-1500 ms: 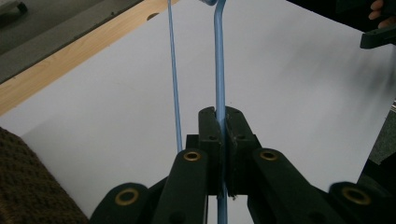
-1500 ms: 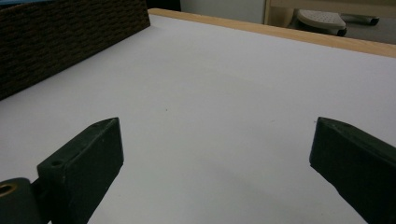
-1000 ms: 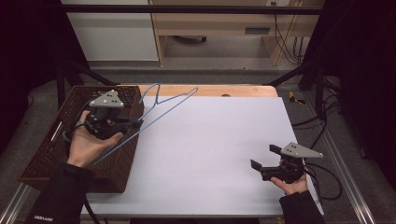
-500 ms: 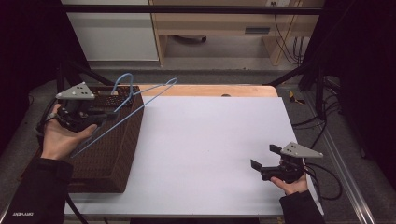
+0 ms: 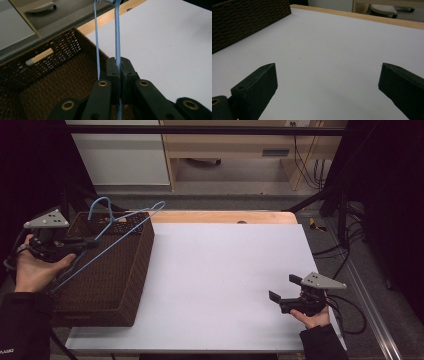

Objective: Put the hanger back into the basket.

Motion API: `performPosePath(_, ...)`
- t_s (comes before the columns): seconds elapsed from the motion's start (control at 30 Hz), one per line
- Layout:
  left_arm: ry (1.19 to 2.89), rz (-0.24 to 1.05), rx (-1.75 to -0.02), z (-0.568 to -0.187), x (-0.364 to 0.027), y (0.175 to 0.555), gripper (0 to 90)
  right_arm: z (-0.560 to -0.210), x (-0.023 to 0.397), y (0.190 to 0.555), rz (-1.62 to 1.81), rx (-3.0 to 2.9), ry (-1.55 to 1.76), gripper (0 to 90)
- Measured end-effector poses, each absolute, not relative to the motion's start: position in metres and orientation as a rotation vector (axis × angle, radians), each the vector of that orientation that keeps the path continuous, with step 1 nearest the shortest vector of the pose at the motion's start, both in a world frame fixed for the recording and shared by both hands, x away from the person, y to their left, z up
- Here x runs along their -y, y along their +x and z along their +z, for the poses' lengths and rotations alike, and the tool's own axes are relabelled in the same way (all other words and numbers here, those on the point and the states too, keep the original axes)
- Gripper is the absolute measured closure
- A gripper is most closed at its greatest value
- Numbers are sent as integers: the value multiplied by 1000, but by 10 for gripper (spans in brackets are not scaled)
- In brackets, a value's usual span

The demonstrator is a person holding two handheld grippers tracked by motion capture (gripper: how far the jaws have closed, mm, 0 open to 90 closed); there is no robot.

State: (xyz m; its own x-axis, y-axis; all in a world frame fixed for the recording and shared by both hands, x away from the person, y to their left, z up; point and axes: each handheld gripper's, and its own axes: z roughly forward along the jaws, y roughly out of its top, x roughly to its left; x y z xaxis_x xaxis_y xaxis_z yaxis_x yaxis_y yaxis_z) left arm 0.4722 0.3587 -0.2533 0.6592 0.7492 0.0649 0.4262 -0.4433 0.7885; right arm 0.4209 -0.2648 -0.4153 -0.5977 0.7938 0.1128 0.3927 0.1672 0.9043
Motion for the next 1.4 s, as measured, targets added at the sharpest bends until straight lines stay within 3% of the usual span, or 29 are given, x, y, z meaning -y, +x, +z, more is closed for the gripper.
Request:
performPosePath(0.8, 2054, 515, -1082, -306, -422, 477, 872, -416, 265, 421, 1403, -2070, 1120, 16)
performPosePath(1.4, 2123, 492, -1142, -371, -412, 491, 872, -417, 263, 422, 1397, -2080, 1118, 19)
